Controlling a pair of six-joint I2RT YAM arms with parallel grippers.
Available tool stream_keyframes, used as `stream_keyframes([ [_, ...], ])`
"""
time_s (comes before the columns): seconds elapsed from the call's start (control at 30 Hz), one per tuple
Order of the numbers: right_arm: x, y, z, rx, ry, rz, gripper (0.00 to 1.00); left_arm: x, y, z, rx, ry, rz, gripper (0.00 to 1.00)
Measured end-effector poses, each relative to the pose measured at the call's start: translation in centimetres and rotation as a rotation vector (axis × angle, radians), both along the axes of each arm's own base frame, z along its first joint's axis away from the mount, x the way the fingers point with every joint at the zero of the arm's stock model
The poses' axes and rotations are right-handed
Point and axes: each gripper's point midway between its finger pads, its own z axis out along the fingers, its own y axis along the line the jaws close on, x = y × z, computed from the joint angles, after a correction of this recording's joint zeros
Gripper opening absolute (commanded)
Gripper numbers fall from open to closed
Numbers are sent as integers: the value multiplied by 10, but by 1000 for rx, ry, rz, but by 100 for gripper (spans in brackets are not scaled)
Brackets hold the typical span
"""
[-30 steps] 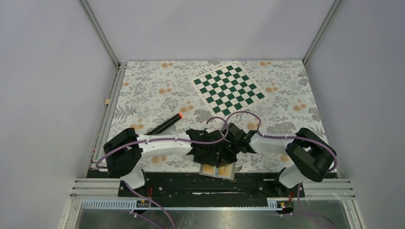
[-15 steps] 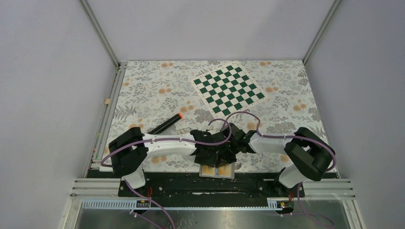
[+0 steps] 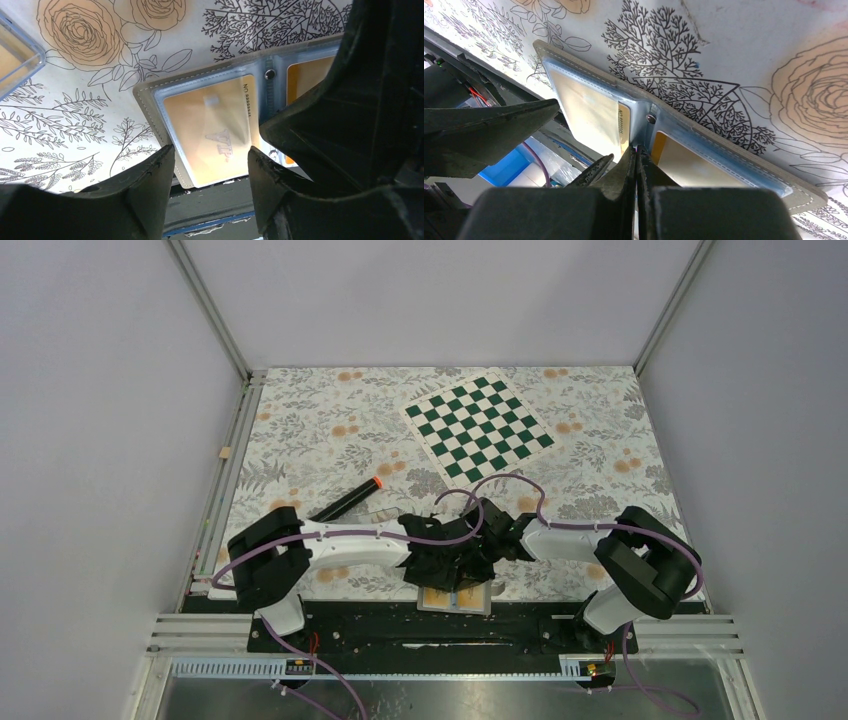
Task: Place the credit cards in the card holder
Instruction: Insert the credit card into the card holder.
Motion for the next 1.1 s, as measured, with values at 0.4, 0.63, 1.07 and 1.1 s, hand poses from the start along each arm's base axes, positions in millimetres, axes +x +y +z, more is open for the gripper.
stream_keyframes([
  [0.4, -1, 0, 0, 1, 6, 3, 0, -2, 11, -6, -2, 7, 24, 10],
  [0.63, -3, 0, 0, 5, 15, 7, 0, -4, 14, -1, -19, 5, 37, 0],
  [1.07, -3, 0, 0, 4, 15, 7, 0, -4, 8, 15, -116, -14, 62, 0],
  [1.1, -3, 0, 0, 5, 15, 8, 0, -4, 7, 16, -129, -14, 65, 2],
])
